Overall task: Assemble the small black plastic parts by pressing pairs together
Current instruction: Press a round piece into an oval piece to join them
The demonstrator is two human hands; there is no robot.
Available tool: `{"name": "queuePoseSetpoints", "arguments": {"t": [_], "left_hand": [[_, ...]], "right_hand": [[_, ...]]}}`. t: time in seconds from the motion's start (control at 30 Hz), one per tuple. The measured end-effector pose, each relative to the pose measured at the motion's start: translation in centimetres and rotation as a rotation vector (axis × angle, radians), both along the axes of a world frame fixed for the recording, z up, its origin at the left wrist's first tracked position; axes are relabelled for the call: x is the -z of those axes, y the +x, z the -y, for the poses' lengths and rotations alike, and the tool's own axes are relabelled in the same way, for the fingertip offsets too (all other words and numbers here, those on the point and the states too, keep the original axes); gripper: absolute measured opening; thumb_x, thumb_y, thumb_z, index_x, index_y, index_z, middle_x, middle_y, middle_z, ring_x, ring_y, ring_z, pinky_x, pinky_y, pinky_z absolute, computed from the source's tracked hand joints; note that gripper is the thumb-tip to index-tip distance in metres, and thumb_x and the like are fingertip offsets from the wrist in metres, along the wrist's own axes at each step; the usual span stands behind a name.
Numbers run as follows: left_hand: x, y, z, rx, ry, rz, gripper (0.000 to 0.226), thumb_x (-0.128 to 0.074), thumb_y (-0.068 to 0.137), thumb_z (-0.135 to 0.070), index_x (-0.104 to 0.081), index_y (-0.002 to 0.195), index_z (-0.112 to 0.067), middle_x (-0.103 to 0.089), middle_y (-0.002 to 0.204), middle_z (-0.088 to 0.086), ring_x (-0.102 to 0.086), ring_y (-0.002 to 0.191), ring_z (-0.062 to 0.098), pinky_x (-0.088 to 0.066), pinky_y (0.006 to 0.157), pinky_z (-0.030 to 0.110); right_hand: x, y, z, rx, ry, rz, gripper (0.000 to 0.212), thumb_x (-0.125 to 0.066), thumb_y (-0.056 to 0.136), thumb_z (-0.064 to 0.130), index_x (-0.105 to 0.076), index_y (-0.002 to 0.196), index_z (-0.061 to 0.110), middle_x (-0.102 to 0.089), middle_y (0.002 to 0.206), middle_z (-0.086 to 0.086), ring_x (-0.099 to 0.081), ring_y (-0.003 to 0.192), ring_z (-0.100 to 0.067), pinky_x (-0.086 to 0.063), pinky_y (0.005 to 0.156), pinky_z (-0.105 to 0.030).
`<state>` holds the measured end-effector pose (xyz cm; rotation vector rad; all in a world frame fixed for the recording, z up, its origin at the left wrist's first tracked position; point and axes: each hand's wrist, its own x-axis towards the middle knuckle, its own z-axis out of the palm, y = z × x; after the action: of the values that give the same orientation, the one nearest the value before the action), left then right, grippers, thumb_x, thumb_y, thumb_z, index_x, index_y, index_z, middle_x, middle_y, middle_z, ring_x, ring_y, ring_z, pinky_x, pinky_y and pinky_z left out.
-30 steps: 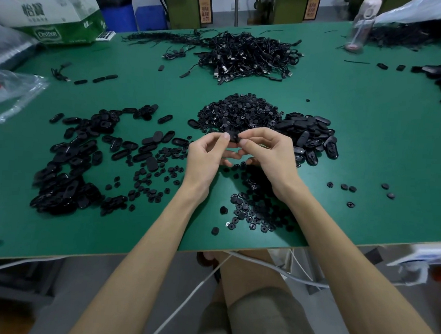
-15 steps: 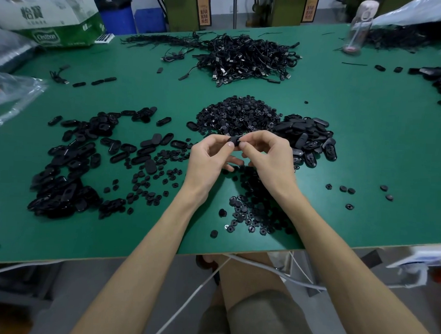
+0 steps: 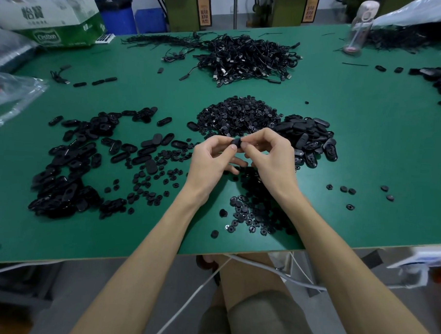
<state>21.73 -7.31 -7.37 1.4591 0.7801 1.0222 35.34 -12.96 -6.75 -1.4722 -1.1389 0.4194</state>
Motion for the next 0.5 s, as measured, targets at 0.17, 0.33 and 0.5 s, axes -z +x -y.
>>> {"name": "queuePoseSetpoints", "arguments": {"t": [0.17,0.33,0.5], "left_hand": [[-0.19,0.04,0.19,0.028,-0.023,0.003,0.021,-0.062,0.102,-0.005,-0.062,0.119,0.006,-0.075,0.105,0.02,-0.077,0.078,0.034,-0.061,0.06,0.031],[-0.2,0.02,0.25,0.036,-0.029,-0.011,0.021,-0.059,0.103,-0.003,-0.062,0.119,0.009,-0.077,0.1,0.018,-0.077,0.076,0.034,-0.06,0.06,0.031],[-0.06,0.14,0.21,0.013,-0.021,-0.018,0.018,-0.061,0.101,-0.001,-0.062,0.115,0.01,-0.075,0.097,0.023,-0.077,0.073,0.033,-0.06,0.061,0.03]], "right_hand": [[-0.15,0.02,0.17,0.022,0.025,0.019,0.006,-0.072,0.091,0.006,-0.075,0.091,0.012,-0.072,0.096,-0.003,-0.066,0.082,-0.011,-0.051,0.076,-0.02],[-0.29,-0.17,0.39,0.035,0.029,0.083,0.009,-0.072,0.091,0.005,-0.076,0.091,0.013,-0.069,0.1,-0.002,-0.06,0.078,0.001,-0.046,0.075,-0.011],[-0.38,-0.47,0.44,0.064,0.04,0.154,0.009,-0.071,0.09,0.002,-0.074,0.091,0.01,-0.067,0.096,-0.003,-0.06,0.079,-0.004,-0.044,0.072,-0.01]]}}
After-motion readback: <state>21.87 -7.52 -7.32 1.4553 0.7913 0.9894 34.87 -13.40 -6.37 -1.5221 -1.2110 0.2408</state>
